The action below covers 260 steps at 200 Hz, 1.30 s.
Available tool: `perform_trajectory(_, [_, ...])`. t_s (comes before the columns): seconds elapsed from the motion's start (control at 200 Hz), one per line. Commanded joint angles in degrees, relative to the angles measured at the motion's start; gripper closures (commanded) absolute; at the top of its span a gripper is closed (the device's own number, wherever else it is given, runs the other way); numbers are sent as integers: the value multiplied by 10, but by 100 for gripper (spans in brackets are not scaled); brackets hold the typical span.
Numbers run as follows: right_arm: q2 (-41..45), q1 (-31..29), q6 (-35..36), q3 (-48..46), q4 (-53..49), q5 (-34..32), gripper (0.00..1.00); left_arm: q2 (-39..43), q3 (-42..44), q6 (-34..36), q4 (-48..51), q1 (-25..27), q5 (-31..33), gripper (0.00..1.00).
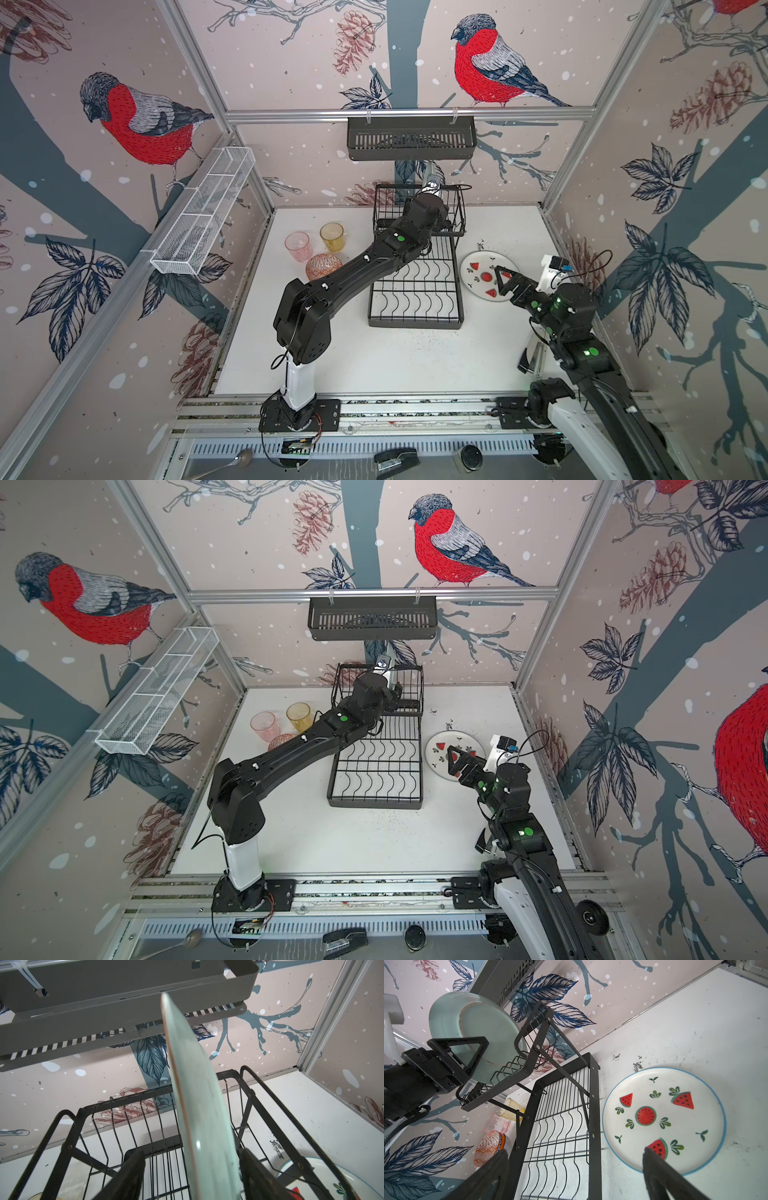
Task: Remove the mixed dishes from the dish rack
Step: 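Reach the left gripper to the pale green plate while the right withdraws, then grip the rim of the pale green plate with the left gripper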
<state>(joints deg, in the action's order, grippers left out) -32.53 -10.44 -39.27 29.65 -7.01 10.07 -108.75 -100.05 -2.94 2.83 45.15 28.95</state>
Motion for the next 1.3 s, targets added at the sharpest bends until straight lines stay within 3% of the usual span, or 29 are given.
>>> perform_trajectory(0.0, [-1, -1, -6, 1, 17, -9, 0, 6, 2, 6, -20, -2, 12, 33])
perform_trajectory(0.11, [-5, -1, -9, 1, 19, -9, 0, 5, 2, 8, -17, -3, 12, 41])
perform_trajectory(0.47, [-20, -2, -18, -4, 34, -7, 0, 10, 7, 11, -11, -13, 10, 56])
perform_trajectory(1.296, [-17, -1, -25, -14, 33, -16, 0, 1, -17, 25, -9, -25, 12, 72])
